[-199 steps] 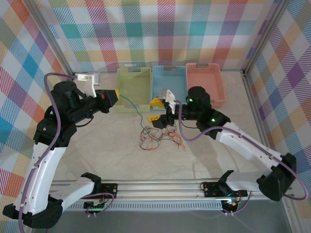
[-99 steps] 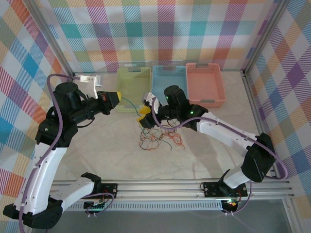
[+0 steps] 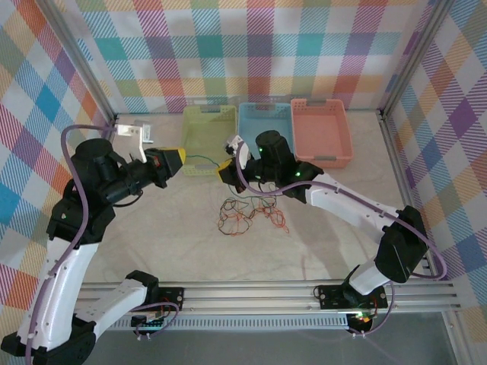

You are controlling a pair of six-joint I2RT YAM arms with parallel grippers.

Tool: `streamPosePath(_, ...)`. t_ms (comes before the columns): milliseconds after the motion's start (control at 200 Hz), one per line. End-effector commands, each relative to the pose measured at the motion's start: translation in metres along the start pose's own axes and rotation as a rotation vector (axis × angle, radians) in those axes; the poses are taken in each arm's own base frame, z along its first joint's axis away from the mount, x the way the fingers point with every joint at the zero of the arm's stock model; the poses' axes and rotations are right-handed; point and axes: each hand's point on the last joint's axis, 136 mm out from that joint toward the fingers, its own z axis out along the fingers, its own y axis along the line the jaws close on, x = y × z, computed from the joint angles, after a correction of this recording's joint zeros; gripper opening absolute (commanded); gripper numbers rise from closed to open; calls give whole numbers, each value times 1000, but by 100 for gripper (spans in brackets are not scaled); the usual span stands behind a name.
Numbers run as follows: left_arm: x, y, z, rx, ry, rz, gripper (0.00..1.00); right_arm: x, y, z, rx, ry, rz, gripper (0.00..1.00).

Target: Untangle the cables

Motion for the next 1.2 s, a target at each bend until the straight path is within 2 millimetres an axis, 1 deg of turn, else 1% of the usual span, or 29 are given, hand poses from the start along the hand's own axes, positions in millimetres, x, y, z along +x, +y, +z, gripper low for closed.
streamPosePath(0,15,-8,-10,62,3,-26,0,-43,-25,-8,96,-176,95,0)
streamPosePath(80,36,-7,-14,84,21,-61,0,-56,-44,-17,127,-256,184,0)
streamPosePath(125,50,-3,-15,89,37,-82,0,-68,-52,-24,129,-323,236,0)
streamPosePath(215,79,10,-14,69,72,-122,0,-85,-65,-36,109,-435,327,0)
streamPosePath(260,91,17,-12,60,83,-148,0,-94,-69,-42,95,-484,359,0)
streamPosePath(320,108,25,-4,61,113,-188,0,-103,-71,-46,71,-534,392,0)
streamPosePath(400,126,36,5,47,146,-237,0,-109,-72,-46,43,-570,427,0)
streamPosePath(490,135,45,11,25,153,-255,0,-111,-71,-44,13,-582,452,0)
streamPosePath(560,140,51,14,13,164,-260,0,-107,-72,-41,-1,-577,483,0)
streamPosePath(575,141,51,15,12,167,-261,0,-111,-70,-44,-15,-596,476,0)
streamPosePath(650,146,58,21,-5,177,-274,0,-111,-70,-45,-34,-609,486,0)
streamPosePath(720,148,64,25,-31,180,-282,0,-109,-71,-46,-30,-608,475,0)
streamPosePath(820,145,67,25,-51,176,-284,0,-102,-81,-51,24,-591,446,0)
streamPosePath(860,141,68,23,-65,166,-280,11,-100,-87,-56,60,-592,424,0)
streamPosePath(875,140,68,22,-71,161,-275,17,-94,-92,-57,89,-574,423,0)
streamPosePath(900,138,69,20,-83,156,-273,26,-91,-97,-59,116,-566,419,0)
streamPosePath(960,133,71,15,-120,140,-263,54,-83,-113,-70,197,-563,402,0)
streamPosePath(1000,130,72,11,-138,132,-258,65,-78,-125,-79,245,-568,392,0)
streamPosePath(1045,128,74,8,-163,128,-255,73,-70,-139,-89,296,-568,398,0)
streamPosePath(1055,127,74,7,-168,127,-255,74,-68,-145,-93,315,-569,402,0)
streamPosePath(1065,127,75,6,-172,127,-255,75,-68,-146,-94,320,-569,403,0)
streamPosePath(1070,126,75,5,-173,125,-253,75,-65,-151,-98,337,-570,408,0)
streamPosePath(1080,126,75,5,-177,125,-253,76,-65,-151,-98,337,-570,408,0)
streamPosePath(1110,126,76,2,-189,123,-249,79,-61,-163,-107,374,-575,421,0)
streamPosePath(1200,125,77,-4,-211,111,-238,81,-50,-196,-132,495,-577,440,0)
